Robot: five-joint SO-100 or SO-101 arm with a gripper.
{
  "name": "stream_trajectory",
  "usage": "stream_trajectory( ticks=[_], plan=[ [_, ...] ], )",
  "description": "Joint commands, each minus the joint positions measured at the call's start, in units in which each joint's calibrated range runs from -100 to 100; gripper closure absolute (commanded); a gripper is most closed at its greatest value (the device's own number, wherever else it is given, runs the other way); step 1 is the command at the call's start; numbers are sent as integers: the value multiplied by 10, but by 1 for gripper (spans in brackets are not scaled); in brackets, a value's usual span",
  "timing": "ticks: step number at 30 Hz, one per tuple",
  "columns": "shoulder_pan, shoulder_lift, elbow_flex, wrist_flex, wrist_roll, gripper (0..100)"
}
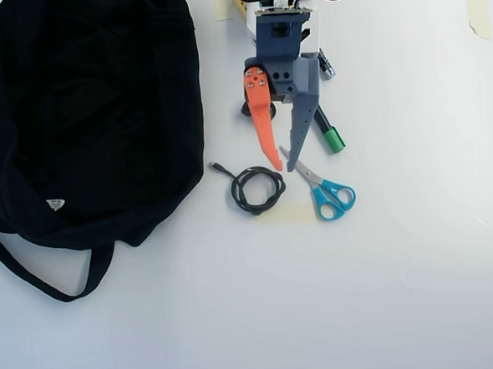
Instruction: Put the bike light into the black bag
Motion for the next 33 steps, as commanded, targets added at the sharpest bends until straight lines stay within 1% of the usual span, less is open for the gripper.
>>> stream_trajectory(
  ticks=[1,3,5,8,12,15,20,24,33],
  plan=[
    [14,-14,-9,-5,2,98],
    [16,-15,-7,-1,2,98],
    [17,-15,-19,45,2,98],
    [18,-15,-54,172,15,98],
    [-5,-14,-136,362,70,98],
    [-8,-14,-176,476,74,98],
    [-6,-9,-183,610,74,98],
    [-6,-4,-182,691,74,98],
    [-6,-2,-152,810,74,98]
  ],
)
